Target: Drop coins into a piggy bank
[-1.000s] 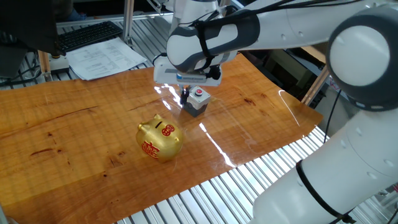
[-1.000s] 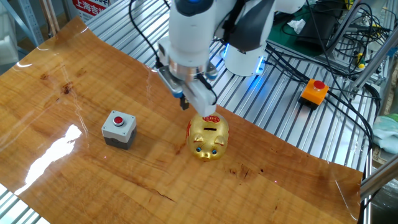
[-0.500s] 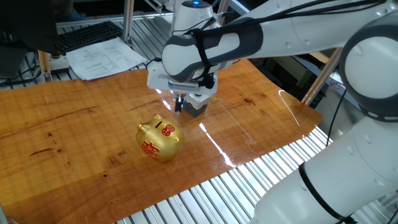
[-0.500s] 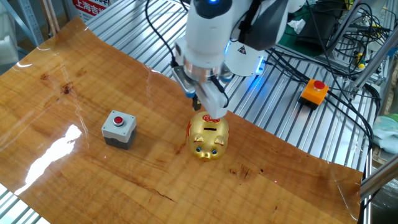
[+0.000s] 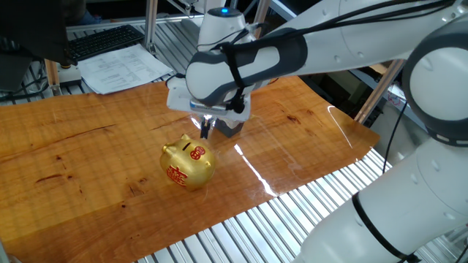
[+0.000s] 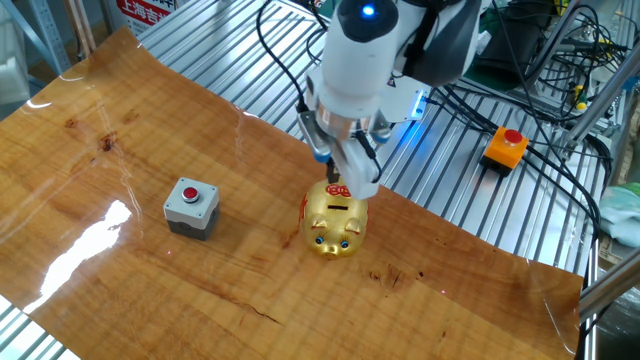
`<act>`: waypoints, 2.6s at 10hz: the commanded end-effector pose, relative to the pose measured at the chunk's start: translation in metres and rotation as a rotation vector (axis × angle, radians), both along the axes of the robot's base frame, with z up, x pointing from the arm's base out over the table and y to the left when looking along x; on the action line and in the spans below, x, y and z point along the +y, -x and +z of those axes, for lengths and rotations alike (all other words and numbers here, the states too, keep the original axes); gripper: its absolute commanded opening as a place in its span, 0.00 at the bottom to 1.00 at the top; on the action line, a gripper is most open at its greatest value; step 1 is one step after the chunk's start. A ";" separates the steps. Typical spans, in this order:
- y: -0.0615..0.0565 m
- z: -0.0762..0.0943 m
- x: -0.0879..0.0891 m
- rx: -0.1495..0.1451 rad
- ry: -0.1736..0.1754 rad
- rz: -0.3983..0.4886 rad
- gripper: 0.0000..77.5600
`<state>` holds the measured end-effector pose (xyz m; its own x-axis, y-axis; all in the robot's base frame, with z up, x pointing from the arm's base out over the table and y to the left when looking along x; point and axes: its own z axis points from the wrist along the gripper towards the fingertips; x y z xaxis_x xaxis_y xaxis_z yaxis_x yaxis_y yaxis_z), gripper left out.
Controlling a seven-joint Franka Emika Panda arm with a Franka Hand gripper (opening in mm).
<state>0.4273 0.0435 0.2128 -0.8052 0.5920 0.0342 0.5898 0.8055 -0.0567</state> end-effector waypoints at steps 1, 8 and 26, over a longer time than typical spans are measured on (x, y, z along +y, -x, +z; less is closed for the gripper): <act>0.003 -0.005 0.007 -0.008 -0.018 -0.042 0.01; -0.011 -0.010 0.021 -0.015 -0.016 -0.096 0.01; -0.016 -0.026 0.030 -0.029 0.002 -0.181 0.01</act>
<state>0.4447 0.0729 0.1884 -0.6882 0.7255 0.0098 0.7248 0.6881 -0.0350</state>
